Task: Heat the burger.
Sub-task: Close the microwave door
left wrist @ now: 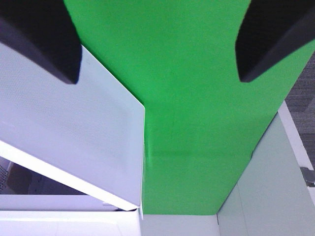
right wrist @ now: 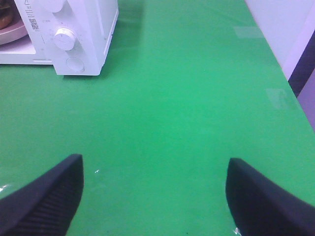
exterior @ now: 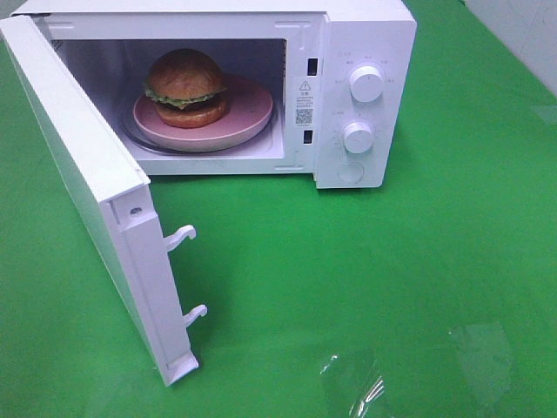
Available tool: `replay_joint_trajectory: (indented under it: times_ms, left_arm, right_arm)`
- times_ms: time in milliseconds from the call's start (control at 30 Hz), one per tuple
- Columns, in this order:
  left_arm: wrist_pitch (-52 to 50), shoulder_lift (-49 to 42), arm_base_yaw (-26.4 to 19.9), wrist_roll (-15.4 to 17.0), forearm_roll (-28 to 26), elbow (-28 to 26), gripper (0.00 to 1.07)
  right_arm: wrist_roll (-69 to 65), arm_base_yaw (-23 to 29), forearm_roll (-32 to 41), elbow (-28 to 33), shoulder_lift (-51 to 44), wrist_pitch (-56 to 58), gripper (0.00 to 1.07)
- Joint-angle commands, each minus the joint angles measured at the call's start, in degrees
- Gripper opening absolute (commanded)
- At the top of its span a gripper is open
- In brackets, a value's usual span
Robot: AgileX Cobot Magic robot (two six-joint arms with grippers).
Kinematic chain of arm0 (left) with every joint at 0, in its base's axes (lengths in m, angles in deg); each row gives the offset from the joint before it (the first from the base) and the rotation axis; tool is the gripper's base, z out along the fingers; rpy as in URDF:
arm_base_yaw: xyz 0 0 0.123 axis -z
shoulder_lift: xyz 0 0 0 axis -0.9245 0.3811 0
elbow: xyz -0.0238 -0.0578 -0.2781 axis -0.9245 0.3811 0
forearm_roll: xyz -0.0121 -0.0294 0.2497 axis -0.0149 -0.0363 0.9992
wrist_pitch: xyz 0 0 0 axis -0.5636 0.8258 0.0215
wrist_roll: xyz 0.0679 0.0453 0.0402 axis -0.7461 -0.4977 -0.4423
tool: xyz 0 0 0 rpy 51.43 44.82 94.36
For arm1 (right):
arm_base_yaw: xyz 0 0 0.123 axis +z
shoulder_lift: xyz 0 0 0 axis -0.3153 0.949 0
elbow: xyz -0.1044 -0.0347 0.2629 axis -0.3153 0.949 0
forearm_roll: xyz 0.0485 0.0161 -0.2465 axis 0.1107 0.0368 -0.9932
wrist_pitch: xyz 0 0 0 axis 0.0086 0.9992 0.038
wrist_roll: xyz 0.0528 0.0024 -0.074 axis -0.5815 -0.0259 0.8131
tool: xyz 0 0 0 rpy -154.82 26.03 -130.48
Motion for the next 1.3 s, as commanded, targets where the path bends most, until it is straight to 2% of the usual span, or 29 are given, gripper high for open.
replay_joint_trajectory:
  times_ms: [33,67,100,133,167,200,233,267,367,533,567,767,800,867,900,1067,1167,1267,1300]
  left_arm:
    - [-5.33,3.55,-0.23,0.40,-0.06,-0.40,0.50]
    - [-5.33,3.55,-0.23,0.40,-0.06,-0.40,0.50]
    - [-7.85,5.73,-0.23,0.40,-0.06,-0.40,0.35]
    - [-7.85,5.73,-0.23,0.40,-0.06,-0.40,0.35]
    - [-10.03,7.79,-0.23,0.40,-0.06,-0.40,0.20]
    - [-10.83,8.77,-0.23,0.40,-0.06,-0.40,0.12]
    - [-10.83,8.77,-0.23,0.40,-0.06,-0.40,0.12]
    - [-12.66,11.23,-0.23,0.29,0.06,-0.40,0.00]
    - [-14.73,13.35,-0.23,0.29,0.00,-0.23,0.00]
    - [-24.92,16.50,-0.23,0.23,-0.06,2.92,0.00]
    - [-30.37,17.19,-0.23,0.23,-0.06,5.10,0.00]
    - [-40.51,18.74,-0.23,0.23,-0.06,11.06,0.00]
    - [-45.21,19.42,-0.23,0.23,-0.06,13.35,0.00]
    - [-47.21,19.88,-0.23,0.23,-0.06,14.44,0.00]
    - [-52.25,20.97,-0.23,0.29,-0.06,17.02,0.00]
    - [-61.42,24.69,-0.23,0.29,-0.06,21.94,0.00]
    - [-65.03,30.02,-0.23,0.29,-0.06,22.86,0.00]
    - [-66.23,31.34,-0.23,0.29,-0.06,22.86,0.00]
    - [-69.27,34.89,-0.23,0.29,0.00,22.86,0.00]
  right_arm:
    - [0.46,-0.40,-0.06,0.11,-1.49,-0.06,0.76]
    - [0.46,-0.40,-0.06,0.11,-1.49,-0.06,0.76]
    - [0.46,-0.40,-0.06,0.11,-1.49,-0.06,0.76]
    - [0.46,-0.40,-0.06,0.11,-1.49,-0.06,0.76]
    - [0.46,-0.40,-0.06,0.11,-1.49,-0.06,0.76]
    - [0.46,-0.40,-0.06,0.11,-1.49,-0.06,0.76]
    - [0.46,-0.40,-0.06,0.11,-1.49,-0.06,0.76]
    - [0.46,-0.40,-0.06,0.11,-1.49,-0.06,0.76]
    - [0.46,-0.40,-0.06,0.11,-1.49,-0.06,0.76]
    - [0.46,-0.40,-0.06,0.11,-1.49,-0.06,0.76]
    - [0.46,-0.40,-0.06,0.11,-1.49,-0.06,0.76]
    - [0.46,-0.40,-0.06,0.11,-1.49,-0.06,0.76]
    - [0.46,-0.40,-0.06,0.11,-1.49,-0.06,0.76]
    - [0.46,-0.40,-0.06,0.11,-1.49,-0.06,0.76]
    - [0.46,-0.40,-0.06,0.11,-1.49,-0.06,0.76]
    - [0.46,-0.40,-0.06,0.11,-1.49,-0.06,0.76]
    - [0.46,-0.40,-0.06,0.11,-1.49,-0.06,0.76]
    - [0.46,-0.40,-0.06,0.11,-1.49,-0.06,0.76]
    - [0.46,-0.40,-0.06,0.11,-1.49,-0.06,0.76]
